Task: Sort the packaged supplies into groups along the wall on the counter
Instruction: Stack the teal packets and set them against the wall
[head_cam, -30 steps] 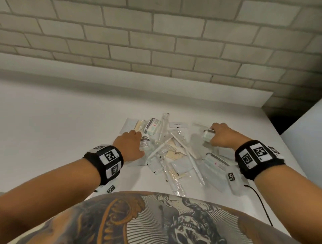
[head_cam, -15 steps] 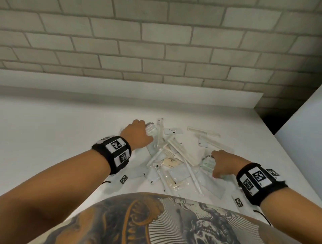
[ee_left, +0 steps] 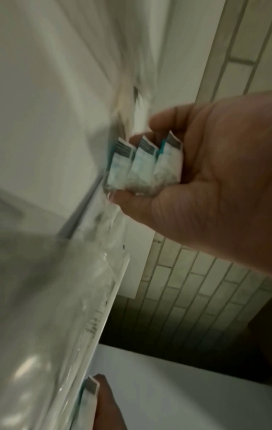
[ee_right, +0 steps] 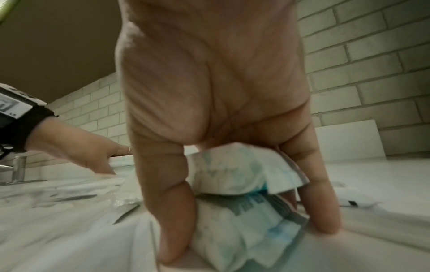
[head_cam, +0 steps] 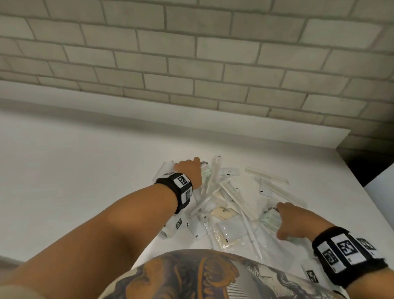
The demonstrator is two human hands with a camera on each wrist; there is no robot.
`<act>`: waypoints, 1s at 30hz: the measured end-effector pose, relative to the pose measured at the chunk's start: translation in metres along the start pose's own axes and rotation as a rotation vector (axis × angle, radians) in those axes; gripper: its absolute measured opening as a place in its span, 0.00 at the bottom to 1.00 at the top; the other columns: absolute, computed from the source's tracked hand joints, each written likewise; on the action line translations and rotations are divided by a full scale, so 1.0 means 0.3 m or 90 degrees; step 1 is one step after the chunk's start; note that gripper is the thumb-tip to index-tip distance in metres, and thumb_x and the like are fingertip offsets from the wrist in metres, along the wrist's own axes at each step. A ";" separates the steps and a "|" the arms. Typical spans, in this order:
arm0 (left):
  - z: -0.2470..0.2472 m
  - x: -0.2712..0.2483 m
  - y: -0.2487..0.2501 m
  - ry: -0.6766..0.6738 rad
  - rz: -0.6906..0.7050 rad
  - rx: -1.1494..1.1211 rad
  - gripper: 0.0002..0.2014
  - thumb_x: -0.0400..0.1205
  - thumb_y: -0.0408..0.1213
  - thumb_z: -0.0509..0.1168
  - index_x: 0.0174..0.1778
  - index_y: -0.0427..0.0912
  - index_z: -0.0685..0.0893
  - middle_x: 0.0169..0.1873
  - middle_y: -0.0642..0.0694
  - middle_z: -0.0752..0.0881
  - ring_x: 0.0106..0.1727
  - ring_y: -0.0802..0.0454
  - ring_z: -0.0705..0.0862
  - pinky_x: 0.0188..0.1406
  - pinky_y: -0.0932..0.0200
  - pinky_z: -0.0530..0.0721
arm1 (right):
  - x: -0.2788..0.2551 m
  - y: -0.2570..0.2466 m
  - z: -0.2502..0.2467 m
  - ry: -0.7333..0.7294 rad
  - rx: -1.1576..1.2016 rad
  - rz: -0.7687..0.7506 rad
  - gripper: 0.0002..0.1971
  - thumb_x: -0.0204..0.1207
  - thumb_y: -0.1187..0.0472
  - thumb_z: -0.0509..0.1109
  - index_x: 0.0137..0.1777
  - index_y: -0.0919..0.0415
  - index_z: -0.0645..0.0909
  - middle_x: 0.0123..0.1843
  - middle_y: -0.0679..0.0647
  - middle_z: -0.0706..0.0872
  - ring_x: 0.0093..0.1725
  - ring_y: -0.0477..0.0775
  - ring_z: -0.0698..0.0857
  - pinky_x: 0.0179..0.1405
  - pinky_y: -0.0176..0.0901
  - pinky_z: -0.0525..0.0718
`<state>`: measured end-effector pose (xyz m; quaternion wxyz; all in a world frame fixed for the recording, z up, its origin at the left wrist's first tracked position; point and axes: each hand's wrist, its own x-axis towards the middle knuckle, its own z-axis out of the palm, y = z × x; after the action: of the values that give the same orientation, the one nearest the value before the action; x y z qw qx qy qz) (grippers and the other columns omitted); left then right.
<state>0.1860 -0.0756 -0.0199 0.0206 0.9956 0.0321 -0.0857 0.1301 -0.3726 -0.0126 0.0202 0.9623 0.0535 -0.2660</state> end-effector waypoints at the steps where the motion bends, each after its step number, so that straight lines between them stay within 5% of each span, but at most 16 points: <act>1: 0.000 -0.017 -0.006 0.024 0.017 0.000 0.23 0.74 0.40 0.66 0.63 0.41 0.69 0.52 0.42 0.83 0.50 0.43 0.84 0.44 0.53 0.77 | 0.001 0.003 -0.001 -0.003 0.003 -0.005 0.32 0.62 0.52 0.75 0.67 0.53 0.70 0.55 0.47 0.76 0.48 0.48 0.81 0.46 0.39 0.84; 6: -0.019 -0.144 -0.077 0.140 0.068 -0.139 0.24 0.72 0.45 0.68 0.62 0.44 0.72 0.49 0.45 0.83 0.48 0.43 0.84 0.46 0.52 0.81 | -0.003 0.021 -0.066 -0.051 0.065 -0.014 0.27 0.59 0.52 0.79 0.58 0.50 0.73 0.54 0.48 0.83 0.48 0.48 0.82 0.42 0.38 0.81; 10: -0.111 -0.218 -0.272 0.172 0.024 -0.264 0.26 0.72 0.47 0.71 0.64 0.47 0.71 0.49 0.48 0.82 0.45 0.47 0.82 0.43 0.55 0.80 | -0.048 -0.059 -0.211 0.073 0.090 -0.023 0.24 0.66 0.54 0.78 0.57 0.52 0.70 0.44 0.48 0.80 0.41 0.48 0.81 0.32 0.41 0.75; 14: -0.135 -0.237 -0.517 0.021 -0.061 -0.160 0.29 0.73 0.48 0.72 0.67 0.44 0.71 0.51 0.47 0.83 0.46 0.47 0.80 0.43 0.55 0.77 | -0.088 -0.301 -0.309 0.164 0.095 -0.137 0.20 0.68 0.53 0.77 0.53 0.53 0.70 0.42 0.50 0.80 0.39 0.49 0.80 0.30 0.44 0.72; 18: -0.067 -0.267 -0.665 -0.109 -0.049 -0.093 0.31 0.72 0.49 0.72 0.69 0.45 0.72 0.60 0.45 0.84 0.57 0.44 0.83 0.54 0.54 0.81 | -0.080 -0.640 -0.277 0.119 0.031 -0.314 0.21 0.68 0.53 0.75 0.55 0.50 0.68 0.45 0.45 0.77 0.43 0.51 0.78 0.30 0.41 0.70; 24: -0.011 -0.263 -0.742 -0.089 0.004 -0.166 0.40 0.63 0.52 0.78 0.69 0.49 0.70 0.61 0.49 0.80 0.57 0.48 0.82 0.57 0.51 0.83 | -0.010 -1.057 -0.102 0.061 -0.131 -0.475 0.25 0.73 0.47 0.72 0.66 0.56 0.72 0.63 0.56 0.80 0.57 0.59 0.79 0.47 0.46 0.75; 30: 0.008 -0.249 -0.814 -0.089 0.100 -0.183 0.37 0.69 0.56 0.75 0.70 0.48 0.69 0.59 0.48 0.82 0.56 0.48 0.82 0.57 0.52 0.81 | 0.051 -1.041 -0.080 0.105 -0.096 -0.350 0.25 0.69 0.61 0.64 0.68 0.52 0.70 0.60 0.51 0.75 0.60 0.55 0.76 0.59 0.51 0.80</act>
<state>0.0955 0.1634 -0.0182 0.1717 0.9735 -0.0355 -0.1470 0.1199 -0.0594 -0.0032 0.0148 0.9260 0.3330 -0.1775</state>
